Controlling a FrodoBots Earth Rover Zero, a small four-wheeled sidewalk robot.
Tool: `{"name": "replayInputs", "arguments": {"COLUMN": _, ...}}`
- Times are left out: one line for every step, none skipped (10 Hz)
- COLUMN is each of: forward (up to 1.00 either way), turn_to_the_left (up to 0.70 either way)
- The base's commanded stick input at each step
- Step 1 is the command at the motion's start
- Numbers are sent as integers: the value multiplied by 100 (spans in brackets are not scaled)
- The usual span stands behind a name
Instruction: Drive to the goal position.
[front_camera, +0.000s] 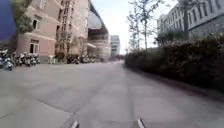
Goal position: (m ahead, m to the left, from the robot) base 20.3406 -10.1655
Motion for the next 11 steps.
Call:
{"name": "replayInputs", "arguments": {"forward": 45, "turn_to_the_left": -2}}
{"name": "replayInputs", "arguments": {"forward": 45, "turn_to_the_left": 0}}
{"name": "replayInputs", "arguments": {"forward": 45, "turn_to_the_left": 0}}
{"name": "replayInputs", "arguments": {"forward": 45, "turn_to_the_left": 0}}
{"name": "replayInputs", "arguments": {"forward": 45, "turn_to_the_left": 0}}
{"name": "replayInputs", "arguments": {"forward": 45, "turn_to_the_left": 0}}
{"name": "replayInputs", "arguments": {"forward": 45, "turn_to_the_left": 0}}
{"name": "replayInputs", "arguments": {"forward": 45, "turn_to_the_left": 0}}
{"name": "replayInputs", "arguments": {"forward": 45, "turn_to_the_left": 0}}
{"name": "replayInputs", "arguments": {"forward": 45, "turn_to_the_left": 0}}
{"name": "replayInputs", "arguments": {"forward": 45, "turn_to_the_left": 0}}
